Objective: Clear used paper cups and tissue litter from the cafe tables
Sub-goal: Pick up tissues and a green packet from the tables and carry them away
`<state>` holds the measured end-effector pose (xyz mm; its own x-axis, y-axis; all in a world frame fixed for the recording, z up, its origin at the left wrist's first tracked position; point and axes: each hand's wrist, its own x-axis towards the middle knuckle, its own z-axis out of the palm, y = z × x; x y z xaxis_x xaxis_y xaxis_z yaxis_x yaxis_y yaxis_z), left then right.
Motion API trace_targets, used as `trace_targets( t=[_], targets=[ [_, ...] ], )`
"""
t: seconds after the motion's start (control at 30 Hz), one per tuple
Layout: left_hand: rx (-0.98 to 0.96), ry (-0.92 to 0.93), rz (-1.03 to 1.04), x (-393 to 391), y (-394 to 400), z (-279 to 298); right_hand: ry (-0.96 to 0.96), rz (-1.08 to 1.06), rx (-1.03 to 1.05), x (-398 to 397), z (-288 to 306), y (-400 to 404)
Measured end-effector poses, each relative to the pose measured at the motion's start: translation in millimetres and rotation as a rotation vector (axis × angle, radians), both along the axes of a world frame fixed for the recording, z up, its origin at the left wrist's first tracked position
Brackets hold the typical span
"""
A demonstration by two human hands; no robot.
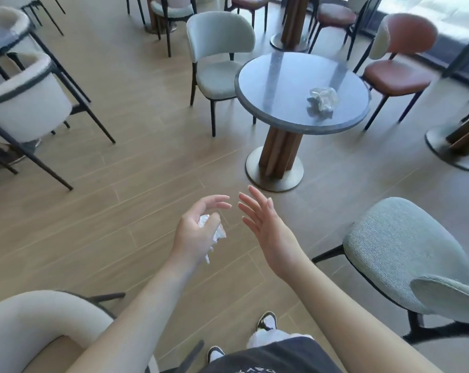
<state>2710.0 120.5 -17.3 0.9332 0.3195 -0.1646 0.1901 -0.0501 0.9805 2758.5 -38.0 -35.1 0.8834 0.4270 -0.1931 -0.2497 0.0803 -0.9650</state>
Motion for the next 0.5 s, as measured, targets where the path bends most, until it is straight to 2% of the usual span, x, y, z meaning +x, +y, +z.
trace_targets(
  t=[0.27,0.5],
  targets=[
    [0.041,0.023,-0.129,110,-37,-22,0.036,-0.144,0.005,98,-15,-50],
    [0.063,0.01,-0.211,223,-88,-12,0.012,-0.221,0.0,191,-6,-102]
  ],
)
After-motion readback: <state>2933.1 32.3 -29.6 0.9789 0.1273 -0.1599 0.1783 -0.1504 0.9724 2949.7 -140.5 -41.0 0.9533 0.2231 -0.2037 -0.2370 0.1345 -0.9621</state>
